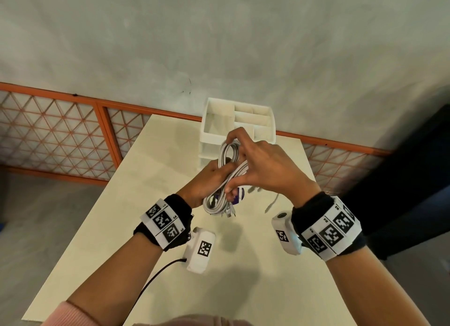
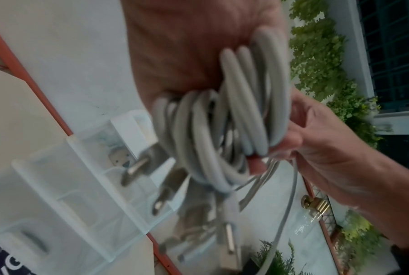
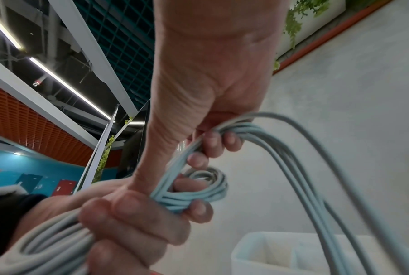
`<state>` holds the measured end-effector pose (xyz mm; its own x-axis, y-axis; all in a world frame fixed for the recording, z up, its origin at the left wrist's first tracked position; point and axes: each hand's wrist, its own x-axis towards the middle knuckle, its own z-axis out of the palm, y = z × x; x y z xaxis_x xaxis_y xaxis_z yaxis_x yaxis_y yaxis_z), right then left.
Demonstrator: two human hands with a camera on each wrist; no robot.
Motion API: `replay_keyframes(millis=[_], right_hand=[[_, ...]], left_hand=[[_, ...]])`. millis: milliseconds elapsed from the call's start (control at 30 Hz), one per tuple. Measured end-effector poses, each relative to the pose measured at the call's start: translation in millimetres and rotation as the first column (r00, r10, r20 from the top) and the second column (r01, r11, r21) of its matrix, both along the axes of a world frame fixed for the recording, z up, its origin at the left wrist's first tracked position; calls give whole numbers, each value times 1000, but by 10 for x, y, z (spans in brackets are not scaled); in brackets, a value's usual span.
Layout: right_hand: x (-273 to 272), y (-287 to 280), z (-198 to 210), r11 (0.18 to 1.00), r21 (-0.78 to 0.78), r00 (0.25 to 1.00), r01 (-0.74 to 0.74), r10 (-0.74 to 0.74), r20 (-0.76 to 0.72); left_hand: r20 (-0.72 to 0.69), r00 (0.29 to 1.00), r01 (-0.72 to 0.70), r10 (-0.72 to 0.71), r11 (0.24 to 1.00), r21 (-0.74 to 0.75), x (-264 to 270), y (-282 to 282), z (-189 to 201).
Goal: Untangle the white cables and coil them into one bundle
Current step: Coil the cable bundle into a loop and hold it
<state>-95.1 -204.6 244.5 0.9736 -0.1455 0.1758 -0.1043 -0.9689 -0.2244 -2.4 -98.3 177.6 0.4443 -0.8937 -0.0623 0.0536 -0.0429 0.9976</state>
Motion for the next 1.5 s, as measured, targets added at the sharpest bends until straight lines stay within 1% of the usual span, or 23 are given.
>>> replay_keyframes(millis=[67,100,167,233,300,367,433,533,600,667,733,767,833,933,1000,1133,1200,1266,1333,1366,1400,1466,1500], right_hand=[[-19,-58,-21,998,49,999,31,-31,8],[-35,-108,-34,992,121,999,47,-46,-8],[-75,-225,-52,946,315,994,75,-45,-101],[-122,-323,-76,903,418,978,99,-10,-210],[-158,-374,-90,910,401,962,105,9,-272],[-176,-376,-86,928,358,954,106,7,-301],[-176,-358,-80,935,343,965,91,2,-263],[-125,-293,-66,939,334,994,84,-53,-100],[-77,-247,-66,938,340,997,68,-75,8],[-25,-215,-79,939,341,993,49,-84,88],[10,-191,-100,938,344,987,52,-101,127],[23,-179,-111,935,350,984,54,-110,142],[46,-170,-141,927,372,977,55,-127,171],[89,-144,-148,881,469,969,60,-165,185],[112,-140,-158,882,468,973,48,-147,176],[132,-175,-168,898,434,977,70,-149,150],[156,-215,-175,921,375,974,108,-174,148],[168,-277,-180,943,274,962,187,-233,144],[140,-369,-192,941,239,952,242,-278,129],[111,-455,-226,925,287,949,251,-293,113],[68,-536,-264,892,384,950,239,-296,97],[-19,-641,-373,784,601,965,153,-248,79],[-41,-661,-439,761,640,973,102,-209,94]], left_hand=[[-17,1000,13,-13,1000,-23,9,13,-21],[-34,999,17,-18,999,-38,22,23,-36],[-65,997,30,-34,998,-54,58,51,-65],[-63,995,68,-71,996,-52,76,78,-96],[-44,995,91,-93,995,-45,62,100,-124],[-69,994,87,-90,995,-48,48,111,-153],[-71,993,92,-96,994,-59,35,112,-177],[-23,996,88,-88,996,-18,-31,99,-149],[-5,994,109,-109,994,21,-93,70,-111],[-81,985,158,-154,986,45,-132,35,-86],[-151,968,212,-202,976,52,-136,15,-72],[-138,966,227,-217,972,61,-128,11,-75],[-56,970,242,-237,965,98,-129,32,-61],[66,968,231,-241,965,122,-163,70,-37],[92,970,210,-224,967,143,-171,69,-50],[91,962,235,-257,951,200,-159,54,-104],[50,965,246,-258,955,168,-161,64,-116],[9,972,233,-236,966,116,-149,63,-128],[-30,979,202,-201,978,55,-105,61,-142],[-58,982,183,-182,983,22,-68,68,-156],[-85,984,154,-154,988,-9,-26,79,-165],[-109,990,86,-90,996,-35,49,93,-185],[-107,992,63,-67,997,-40,70,94,-187]])
